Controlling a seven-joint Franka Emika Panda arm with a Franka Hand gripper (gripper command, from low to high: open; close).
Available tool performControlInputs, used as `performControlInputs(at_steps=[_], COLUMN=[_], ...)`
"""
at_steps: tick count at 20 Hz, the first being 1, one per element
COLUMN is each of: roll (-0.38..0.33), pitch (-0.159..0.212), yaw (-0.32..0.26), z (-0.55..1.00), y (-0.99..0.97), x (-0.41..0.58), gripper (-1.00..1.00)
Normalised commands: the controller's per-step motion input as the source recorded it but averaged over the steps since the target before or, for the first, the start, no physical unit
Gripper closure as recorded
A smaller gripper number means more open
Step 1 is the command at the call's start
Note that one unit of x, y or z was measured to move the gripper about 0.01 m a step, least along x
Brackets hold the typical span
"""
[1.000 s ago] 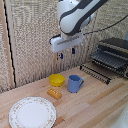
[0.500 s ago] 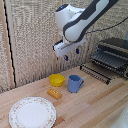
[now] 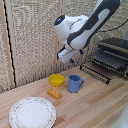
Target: Position your gripper near the tray handle while precisely lining it up. Firmly yet gently grip the handle, ensuring a strong hold. Slide the tray into the oven in a steady manner until it's entirely inside. Relinquish the handle as it sits within the oven and extract your gripper with care.
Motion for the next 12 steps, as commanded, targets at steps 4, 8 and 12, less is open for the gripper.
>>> performControlInputs(at_steps=[4, 8, 12], roll=[-0.325, -0.283, -0.190], pitch=[0.045, 0.027, 0.000], yaw=[0.083, 0.107, 0.156], z=[-0.17, -0.22, -0.09], y=[-0.34, -0.39, -0.46], x=[0.129, 0.169, 0.119], gripper=[-1.00, -1.00, -1.00])
